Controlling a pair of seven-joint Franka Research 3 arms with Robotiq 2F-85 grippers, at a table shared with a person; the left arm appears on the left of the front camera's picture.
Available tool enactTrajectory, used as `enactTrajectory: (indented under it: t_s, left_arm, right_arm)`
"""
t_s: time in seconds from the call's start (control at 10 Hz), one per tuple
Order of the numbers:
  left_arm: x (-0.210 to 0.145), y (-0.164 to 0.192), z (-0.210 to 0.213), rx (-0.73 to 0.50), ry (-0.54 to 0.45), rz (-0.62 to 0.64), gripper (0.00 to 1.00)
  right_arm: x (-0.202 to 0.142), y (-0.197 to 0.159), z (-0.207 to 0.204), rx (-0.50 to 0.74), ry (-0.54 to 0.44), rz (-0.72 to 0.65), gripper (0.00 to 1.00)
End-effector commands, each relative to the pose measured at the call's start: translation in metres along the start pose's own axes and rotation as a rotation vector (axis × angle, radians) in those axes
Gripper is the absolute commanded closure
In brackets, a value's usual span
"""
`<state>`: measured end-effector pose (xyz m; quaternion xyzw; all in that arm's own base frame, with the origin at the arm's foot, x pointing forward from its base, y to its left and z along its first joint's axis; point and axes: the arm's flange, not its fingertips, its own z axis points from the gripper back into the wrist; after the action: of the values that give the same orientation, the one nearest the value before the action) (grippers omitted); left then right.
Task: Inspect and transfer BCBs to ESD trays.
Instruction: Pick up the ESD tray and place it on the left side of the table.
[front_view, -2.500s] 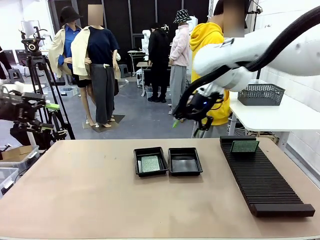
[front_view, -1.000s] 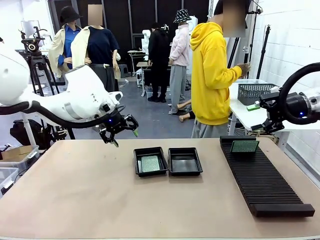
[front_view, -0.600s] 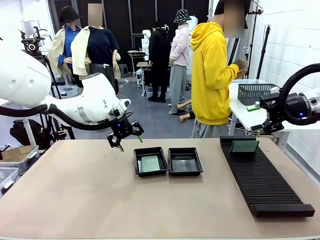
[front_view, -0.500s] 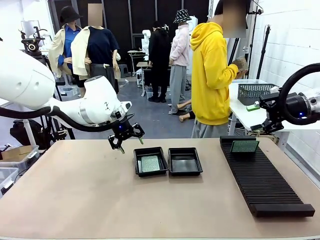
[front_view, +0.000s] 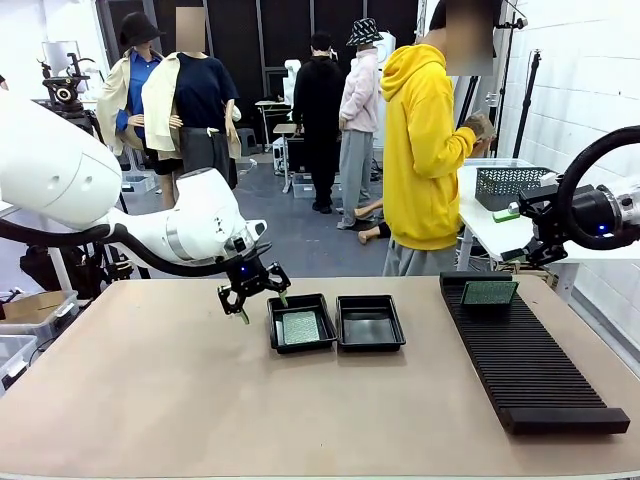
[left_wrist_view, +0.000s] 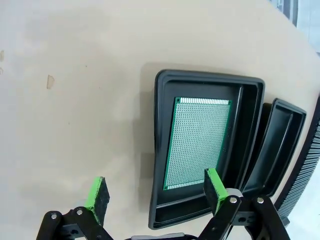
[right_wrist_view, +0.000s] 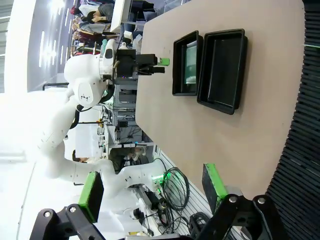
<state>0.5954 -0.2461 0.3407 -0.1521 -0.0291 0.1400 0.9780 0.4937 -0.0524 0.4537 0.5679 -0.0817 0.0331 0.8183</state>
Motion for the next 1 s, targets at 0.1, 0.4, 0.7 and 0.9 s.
enactTrajectory:
  t_s: [0.1, 0.4, 0.7, 0.9]
  left_arm:
    - [-0.008, 0.003, -0.012, 0.020, 0.011, -0.023, 0.00]
    - [-0.007, 0.005, -0.020, 0.010, -0.008, -0.081, 0.00]
    - [-0.006, 0.000, -0.025, 0.001, 0.000, -0.128, 0.00]
    - [-0.006, -0.001, -0.029, -0.001, 0.017, -0.136, 0.08]
  right_arm:
    - [0.000, 0.003, -0.001, -0.025, -0.001, -0.017, 0.00]
    - [0.000, 0.003, -0.001, -0.025, -0.001, -0.017, 0.00]
    - [0.000, 0.003, -0.001, -0.025, -0.001, -0.017, 0.00]
    - [0.000, 0.003, -0.001, -0.025, -0.001, -0.017, 0.00]
